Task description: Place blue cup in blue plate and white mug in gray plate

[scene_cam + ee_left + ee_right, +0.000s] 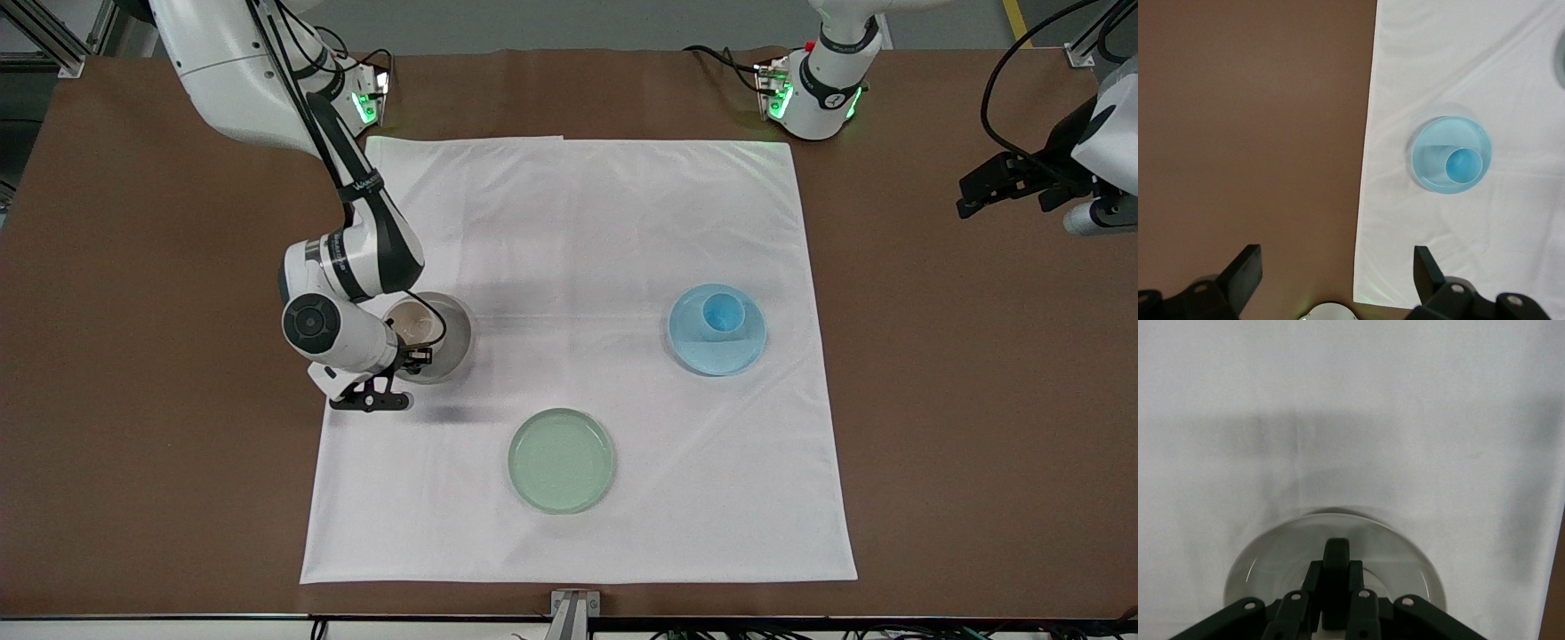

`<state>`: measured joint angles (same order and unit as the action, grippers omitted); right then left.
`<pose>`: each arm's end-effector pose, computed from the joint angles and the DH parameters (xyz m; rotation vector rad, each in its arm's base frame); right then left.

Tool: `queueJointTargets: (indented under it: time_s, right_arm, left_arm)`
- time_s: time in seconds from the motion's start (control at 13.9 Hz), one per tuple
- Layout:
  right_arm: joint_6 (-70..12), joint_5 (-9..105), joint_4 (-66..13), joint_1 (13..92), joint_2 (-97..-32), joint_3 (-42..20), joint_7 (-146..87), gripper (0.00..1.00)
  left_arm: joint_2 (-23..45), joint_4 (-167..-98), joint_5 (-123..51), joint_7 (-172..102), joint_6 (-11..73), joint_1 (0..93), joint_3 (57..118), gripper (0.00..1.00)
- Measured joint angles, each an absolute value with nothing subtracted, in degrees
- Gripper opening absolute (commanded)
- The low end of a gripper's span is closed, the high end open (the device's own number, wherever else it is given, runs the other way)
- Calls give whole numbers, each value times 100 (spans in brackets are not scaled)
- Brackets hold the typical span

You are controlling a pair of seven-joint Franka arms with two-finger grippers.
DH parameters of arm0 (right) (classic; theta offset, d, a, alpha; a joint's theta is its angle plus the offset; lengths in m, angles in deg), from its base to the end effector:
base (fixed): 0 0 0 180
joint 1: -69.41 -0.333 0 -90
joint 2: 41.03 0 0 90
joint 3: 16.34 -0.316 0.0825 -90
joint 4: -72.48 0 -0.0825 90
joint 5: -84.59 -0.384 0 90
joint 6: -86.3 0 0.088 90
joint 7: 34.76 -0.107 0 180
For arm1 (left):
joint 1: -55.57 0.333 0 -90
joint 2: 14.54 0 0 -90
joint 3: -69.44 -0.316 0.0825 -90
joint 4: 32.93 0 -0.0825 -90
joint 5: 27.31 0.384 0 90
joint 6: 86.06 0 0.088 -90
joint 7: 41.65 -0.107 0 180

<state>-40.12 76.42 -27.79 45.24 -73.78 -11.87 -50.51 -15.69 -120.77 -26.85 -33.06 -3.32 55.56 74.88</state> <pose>0.6116 0.2284 0.2371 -3.1056 0.0191 0.1976 0.5328 -0.0505 0.6423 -3.1204 -0.0868 0.1051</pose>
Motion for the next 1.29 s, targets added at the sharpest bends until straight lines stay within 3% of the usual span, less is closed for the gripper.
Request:
queueJointTargets:
  time_s: [0.07,0.43,0.72,0.94,1.29]
  right_arm:
    - [-4011,7642,-2779,4524,-7379,-1188,-5051,100]
    - [-3416,7642,-2625,4524,-7153,-1161,-5054,100]
    - [-1797,7644,-2510,4658,-6074,-1056,-5068,100]
    - [-601,7659,-2518,5211,-5063,-1027,-5052,100]
    - [-89,7781,-2884,6132,-4143,-1009,-4426,100]
  left_arm:
    - [-1571,-12077,-2685,-3305,-332,5556,7499,100]
    - [-1572,-12077,-2685,-3305,-332,5556,7504,100]
    - [-1572,-12083,-2685,-3305,-332,5557,7507,100]
    - [-1572,-12084,-2685,-3305,-331,5558,7507,100]
    - [-1572,-12084,-2685,-3305,-330,5556,7508,100]
